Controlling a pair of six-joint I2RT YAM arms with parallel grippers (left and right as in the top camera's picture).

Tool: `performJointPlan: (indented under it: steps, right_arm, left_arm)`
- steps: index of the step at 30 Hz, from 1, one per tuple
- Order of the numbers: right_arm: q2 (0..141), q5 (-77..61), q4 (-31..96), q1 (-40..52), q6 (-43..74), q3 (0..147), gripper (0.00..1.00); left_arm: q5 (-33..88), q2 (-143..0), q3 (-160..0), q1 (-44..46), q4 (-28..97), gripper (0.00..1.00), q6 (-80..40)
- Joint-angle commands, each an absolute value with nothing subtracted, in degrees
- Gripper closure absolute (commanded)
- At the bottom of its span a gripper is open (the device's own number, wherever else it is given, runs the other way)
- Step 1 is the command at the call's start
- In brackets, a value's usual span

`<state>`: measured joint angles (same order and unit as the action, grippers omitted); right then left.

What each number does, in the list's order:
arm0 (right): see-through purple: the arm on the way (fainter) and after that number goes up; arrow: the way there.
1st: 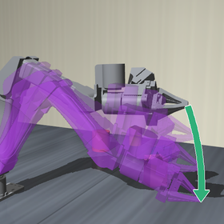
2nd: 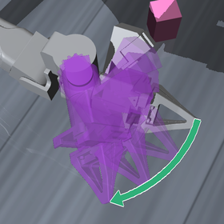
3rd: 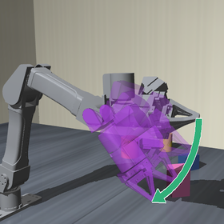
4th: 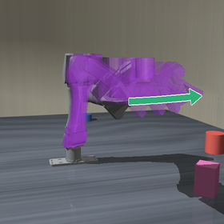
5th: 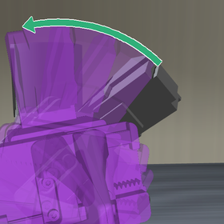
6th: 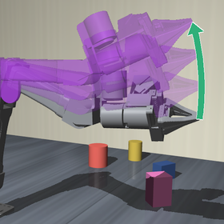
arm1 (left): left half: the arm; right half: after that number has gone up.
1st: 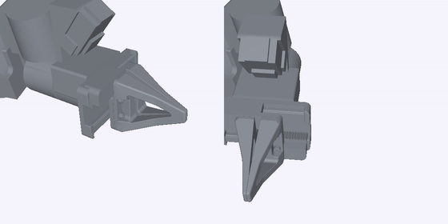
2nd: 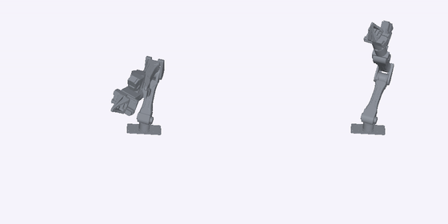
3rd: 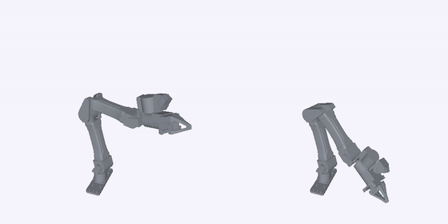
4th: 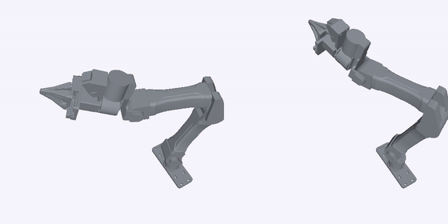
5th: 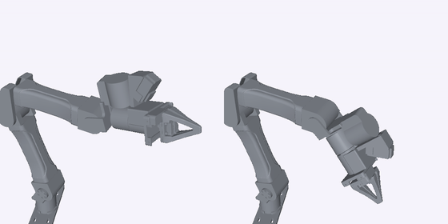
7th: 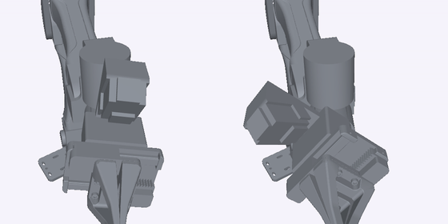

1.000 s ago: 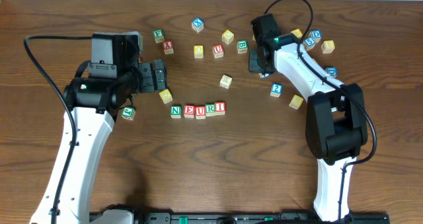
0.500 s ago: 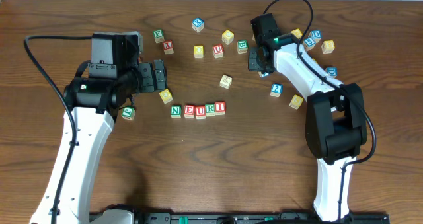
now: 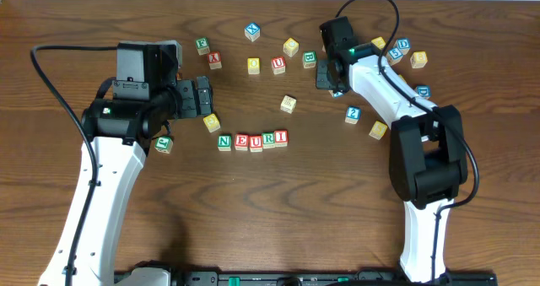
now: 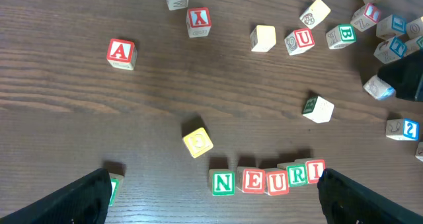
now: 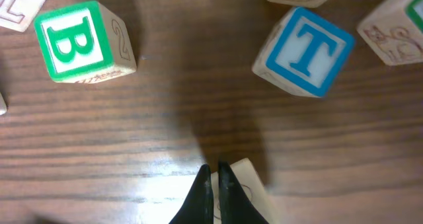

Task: Spell out NEURIPS

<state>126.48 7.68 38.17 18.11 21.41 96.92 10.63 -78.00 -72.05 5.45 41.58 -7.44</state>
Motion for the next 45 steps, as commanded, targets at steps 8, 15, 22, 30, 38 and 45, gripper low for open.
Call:
performJointPlan:
  steps: [8, 15, 22, 30, 38, 45]
  right_arm:
    - [134.6, 5.0, 37.4, 17.8, 21.1, 96.2, 0.99]
    - [134.6, 5.0, 36.8, 17.8, 21.1, 96.4, 0.99]
    - [133.9, 5.0, 38.2, 17.8, 21.1, 97.8, 0.99]
    - [128.5, 5.0, 39.7, 17.9, 20.9, 98.6, 0.99]
    - [123.0, 5.8, 43.5, 17.9, 18.9, 98.6, 0.96]
    - [122.2, 5.9, 46.4, 17.9, 16.5, 98.6, 0.51]
  left_arm:
    - [11.0, -77.5, -73.4, 5.4, 41.6, 0.02, -7.1]
    - [11.0, -77.5, -73.4, 5.4, 41.6, 0.02, -7.1]
    - [11.0, -77.5, -73.4, 5.4, 41.6, 0.02, -7.1]
    - [11.0, -77.5, -73.4, 5.4, 41.6, 0.02, -7.1]
    - [11.0, -77.5, -73.4, 5.4, 41.6, 0.02, -7.1]
    - [11.0, -77.5, -73.4, 5.4, 41.6, 0.02, -7.1]
